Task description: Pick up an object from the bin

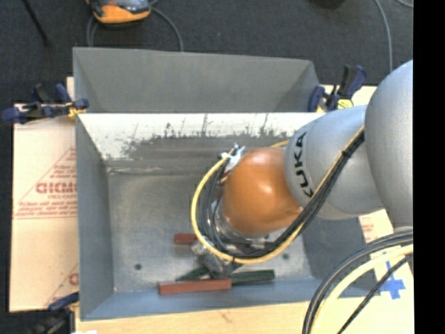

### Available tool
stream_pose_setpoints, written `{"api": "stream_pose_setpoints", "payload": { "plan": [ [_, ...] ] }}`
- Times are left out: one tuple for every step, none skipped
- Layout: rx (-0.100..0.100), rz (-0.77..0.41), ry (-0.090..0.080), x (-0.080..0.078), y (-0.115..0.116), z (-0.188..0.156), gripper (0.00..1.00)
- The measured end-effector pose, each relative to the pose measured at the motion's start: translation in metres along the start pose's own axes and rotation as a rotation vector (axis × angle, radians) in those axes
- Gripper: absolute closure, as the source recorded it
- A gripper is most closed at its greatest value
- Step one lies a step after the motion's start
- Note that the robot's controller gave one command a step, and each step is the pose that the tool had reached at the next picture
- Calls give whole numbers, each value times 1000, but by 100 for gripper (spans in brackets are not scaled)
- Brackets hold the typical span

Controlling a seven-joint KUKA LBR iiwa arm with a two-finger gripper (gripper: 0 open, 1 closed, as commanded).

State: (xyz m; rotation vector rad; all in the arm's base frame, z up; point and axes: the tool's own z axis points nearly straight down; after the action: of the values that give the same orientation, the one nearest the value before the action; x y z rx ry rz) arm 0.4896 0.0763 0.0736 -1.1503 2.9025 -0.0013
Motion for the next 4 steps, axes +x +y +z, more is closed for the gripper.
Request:
{"api": "stream_pose_setpoints", "payload": {
  "plan": [
    [-6,103,10,-16,24,-31,0],
    [-7,105,13,-15,24,-30,0],
    [1,-124,1,2,4,0,100],
    [1,-123,1,2,4,0,100]
  ]
}}
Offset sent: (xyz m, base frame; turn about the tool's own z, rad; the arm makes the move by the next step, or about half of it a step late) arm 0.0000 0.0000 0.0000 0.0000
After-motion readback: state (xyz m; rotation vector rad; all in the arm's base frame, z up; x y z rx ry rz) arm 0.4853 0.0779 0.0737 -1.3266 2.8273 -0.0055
